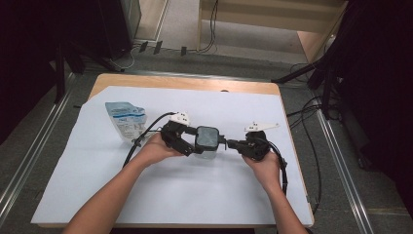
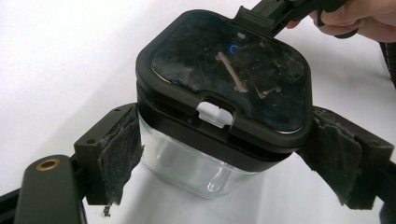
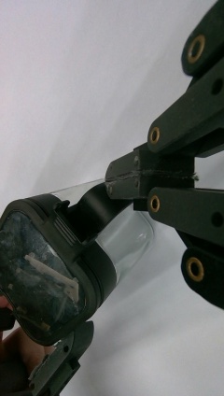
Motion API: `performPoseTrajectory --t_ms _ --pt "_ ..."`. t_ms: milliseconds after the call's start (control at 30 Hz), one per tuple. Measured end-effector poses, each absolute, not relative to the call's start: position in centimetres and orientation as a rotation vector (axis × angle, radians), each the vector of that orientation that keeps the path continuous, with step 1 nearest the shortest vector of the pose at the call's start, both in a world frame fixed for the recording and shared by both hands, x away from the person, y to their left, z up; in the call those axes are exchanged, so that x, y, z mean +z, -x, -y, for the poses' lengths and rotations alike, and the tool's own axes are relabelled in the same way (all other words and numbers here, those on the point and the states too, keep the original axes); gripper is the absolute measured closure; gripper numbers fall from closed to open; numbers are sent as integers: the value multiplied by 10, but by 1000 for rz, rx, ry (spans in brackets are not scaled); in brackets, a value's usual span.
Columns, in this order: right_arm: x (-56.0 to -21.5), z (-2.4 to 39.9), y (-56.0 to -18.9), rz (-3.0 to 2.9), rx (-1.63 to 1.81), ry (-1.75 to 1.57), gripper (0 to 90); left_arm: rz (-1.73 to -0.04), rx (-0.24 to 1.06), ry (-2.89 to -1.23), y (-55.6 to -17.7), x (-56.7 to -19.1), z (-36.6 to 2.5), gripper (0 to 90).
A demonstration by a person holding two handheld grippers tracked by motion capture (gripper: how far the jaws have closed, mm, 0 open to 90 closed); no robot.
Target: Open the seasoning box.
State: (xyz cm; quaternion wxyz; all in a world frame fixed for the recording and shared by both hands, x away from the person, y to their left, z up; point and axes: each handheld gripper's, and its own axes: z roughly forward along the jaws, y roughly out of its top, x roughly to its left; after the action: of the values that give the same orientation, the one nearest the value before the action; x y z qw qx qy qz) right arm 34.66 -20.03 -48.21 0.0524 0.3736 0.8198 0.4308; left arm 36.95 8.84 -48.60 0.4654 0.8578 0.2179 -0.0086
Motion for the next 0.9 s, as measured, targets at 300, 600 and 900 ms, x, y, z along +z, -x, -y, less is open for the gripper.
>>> performPoseTrajectory --t_ms 300,600,900 --pt "-482 200 -347 -2495 1310 -1137 900 -533 -21 -2114 -368 -482 -92 168" --pt "-482 200 -347 -2497 1312 -1132 900 -522 -24 -2052 -367 -466 -104 327" --pt "-482 200 -347 -2501 1313 -1128 900 -536 -4 -2089 -362 -457 -108 498"
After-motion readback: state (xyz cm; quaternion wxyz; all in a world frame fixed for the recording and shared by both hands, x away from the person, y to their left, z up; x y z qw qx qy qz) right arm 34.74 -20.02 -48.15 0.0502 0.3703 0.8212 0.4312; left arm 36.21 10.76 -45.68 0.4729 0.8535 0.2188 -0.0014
